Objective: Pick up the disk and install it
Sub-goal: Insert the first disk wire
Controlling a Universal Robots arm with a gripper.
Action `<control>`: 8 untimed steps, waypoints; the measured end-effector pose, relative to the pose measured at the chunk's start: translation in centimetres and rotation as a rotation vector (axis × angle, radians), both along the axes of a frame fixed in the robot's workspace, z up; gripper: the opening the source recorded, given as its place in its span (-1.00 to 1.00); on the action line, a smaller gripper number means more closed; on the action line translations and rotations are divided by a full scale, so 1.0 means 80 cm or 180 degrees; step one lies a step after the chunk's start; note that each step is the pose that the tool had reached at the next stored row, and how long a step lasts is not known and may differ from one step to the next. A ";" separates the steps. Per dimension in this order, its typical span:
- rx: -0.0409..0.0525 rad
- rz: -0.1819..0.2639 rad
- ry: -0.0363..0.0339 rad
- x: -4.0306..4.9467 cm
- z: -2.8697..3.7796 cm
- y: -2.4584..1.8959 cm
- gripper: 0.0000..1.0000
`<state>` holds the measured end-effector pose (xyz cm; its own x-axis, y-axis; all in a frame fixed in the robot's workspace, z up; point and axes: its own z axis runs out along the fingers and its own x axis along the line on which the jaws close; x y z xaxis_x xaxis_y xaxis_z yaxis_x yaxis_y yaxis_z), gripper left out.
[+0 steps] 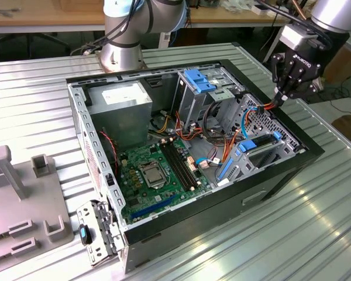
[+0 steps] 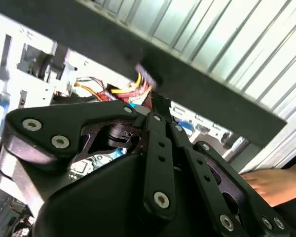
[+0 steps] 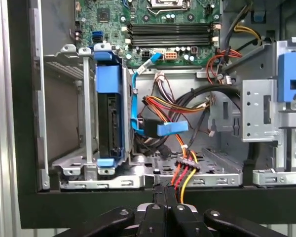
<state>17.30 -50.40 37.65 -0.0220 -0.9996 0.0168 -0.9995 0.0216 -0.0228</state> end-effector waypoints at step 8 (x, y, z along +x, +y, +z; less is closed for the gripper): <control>-0.0010 -0.0001 0.0000 0.018 -0.0005 0.0271 -0.79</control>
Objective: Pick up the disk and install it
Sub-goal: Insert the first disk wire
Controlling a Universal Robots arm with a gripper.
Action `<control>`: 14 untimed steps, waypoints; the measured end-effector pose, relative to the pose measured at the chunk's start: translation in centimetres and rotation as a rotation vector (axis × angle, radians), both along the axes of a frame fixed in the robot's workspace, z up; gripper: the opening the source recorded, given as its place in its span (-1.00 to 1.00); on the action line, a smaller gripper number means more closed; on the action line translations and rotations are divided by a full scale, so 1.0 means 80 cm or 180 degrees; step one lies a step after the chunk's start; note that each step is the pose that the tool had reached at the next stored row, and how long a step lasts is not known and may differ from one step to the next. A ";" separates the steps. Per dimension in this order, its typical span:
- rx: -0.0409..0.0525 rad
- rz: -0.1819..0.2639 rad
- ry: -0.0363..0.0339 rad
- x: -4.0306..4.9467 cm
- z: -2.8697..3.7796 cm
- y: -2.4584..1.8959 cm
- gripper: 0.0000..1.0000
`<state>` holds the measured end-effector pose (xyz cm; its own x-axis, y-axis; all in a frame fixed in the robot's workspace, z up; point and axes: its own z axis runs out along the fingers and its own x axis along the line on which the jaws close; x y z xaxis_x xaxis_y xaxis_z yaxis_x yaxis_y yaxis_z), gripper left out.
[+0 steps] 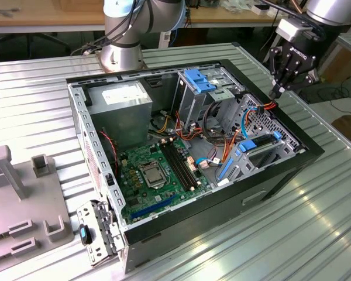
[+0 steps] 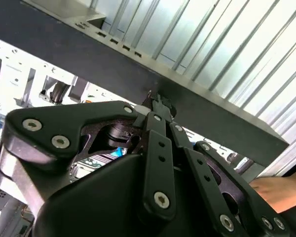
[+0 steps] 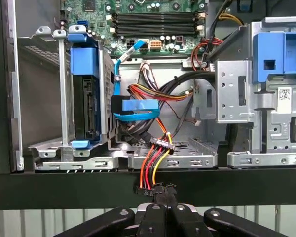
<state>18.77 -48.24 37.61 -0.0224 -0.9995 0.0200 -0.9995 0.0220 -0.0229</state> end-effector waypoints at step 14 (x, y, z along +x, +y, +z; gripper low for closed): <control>-0.0001 0.1067 0.0000 0.000 -0.0040 0.0001 -0.79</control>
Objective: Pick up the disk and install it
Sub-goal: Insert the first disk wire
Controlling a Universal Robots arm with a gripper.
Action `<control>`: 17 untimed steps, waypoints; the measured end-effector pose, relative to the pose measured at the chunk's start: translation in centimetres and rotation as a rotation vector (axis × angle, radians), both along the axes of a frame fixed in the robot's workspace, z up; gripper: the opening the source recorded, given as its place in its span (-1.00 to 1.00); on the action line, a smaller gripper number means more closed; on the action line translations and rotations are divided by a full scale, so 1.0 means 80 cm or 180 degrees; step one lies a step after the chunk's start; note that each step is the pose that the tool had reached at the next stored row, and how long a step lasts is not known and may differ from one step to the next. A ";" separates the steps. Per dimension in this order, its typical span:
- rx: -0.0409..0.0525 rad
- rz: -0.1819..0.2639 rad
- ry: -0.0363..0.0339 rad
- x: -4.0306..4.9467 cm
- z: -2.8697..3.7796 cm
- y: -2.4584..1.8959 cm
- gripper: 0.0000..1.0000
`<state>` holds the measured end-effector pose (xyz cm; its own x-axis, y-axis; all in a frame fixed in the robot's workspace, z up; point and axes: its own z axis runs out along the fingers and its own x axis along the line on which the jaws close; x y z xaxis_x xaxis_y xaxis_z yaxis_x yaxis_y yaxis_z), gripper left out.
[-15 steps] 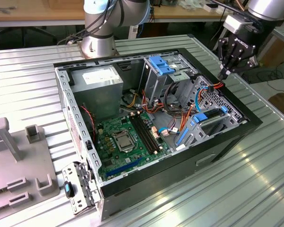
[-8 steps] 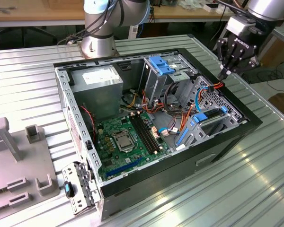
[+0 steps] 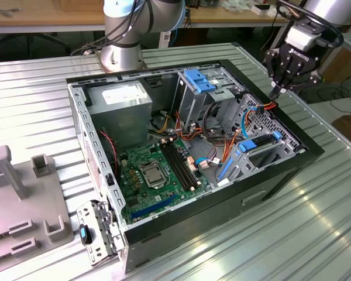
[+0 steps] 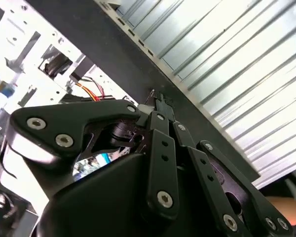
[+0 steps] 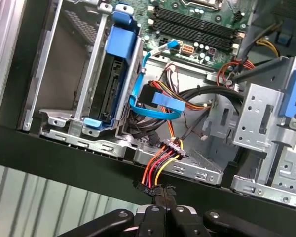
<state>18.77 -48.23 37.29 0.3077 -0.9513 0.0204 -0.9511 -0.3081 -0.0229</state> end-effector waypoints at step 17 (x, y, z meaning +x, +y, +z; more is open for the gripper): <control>0.0000 0.1315 0.0000 0.000 0.0000 0.0000 -0.79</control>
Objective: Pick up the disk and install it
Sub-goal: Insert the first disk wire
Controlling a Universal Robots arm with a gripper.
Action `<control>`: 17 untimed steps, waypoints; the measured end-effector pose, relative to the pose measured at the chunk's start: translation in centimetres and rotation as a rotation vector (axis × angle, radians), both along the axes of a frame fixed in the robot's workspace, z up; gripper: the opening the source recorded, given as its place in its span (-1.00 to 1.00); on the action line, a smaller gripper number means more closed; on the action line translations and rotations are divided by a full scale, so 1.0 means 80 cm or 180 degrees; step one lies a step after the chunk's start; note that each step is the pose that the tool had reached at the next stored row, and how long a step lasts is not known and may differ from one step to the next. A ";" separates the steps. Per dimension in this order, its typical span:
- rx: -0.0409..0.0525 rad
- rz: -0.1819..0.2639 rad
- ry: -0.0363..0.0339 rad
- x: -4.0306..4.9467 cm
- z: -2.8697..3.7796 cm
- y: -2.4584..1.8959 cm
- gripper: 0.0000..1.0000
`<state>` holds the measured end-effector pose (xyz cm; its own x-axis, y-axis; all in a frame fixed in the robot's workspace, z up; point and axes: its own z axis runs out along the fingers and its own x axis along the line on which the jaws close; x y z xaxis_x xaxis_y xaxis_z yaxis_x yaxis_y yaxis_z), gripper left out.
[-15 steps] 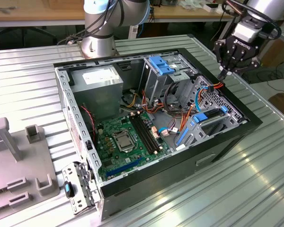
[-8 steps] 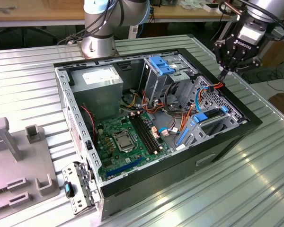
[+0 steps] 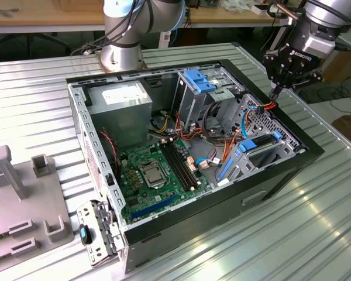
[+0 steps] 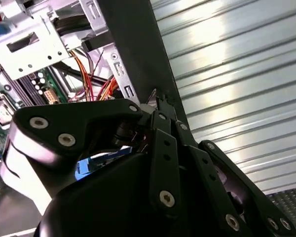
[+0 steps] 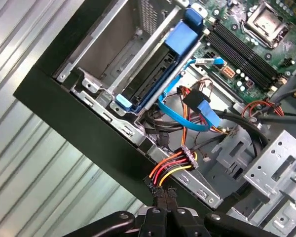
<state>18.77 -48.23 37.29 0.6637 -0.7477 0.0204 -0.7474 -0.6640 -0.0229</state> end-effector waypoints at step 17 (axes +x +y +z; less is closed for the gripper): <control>-0.0004 0.1336 0.0000 0.000 -0.0015 -0.0007 -0.36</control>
<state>18.77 -48.29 37.17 0.9107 -0.4125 0.0212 -0.4120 -0.9109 -0.0219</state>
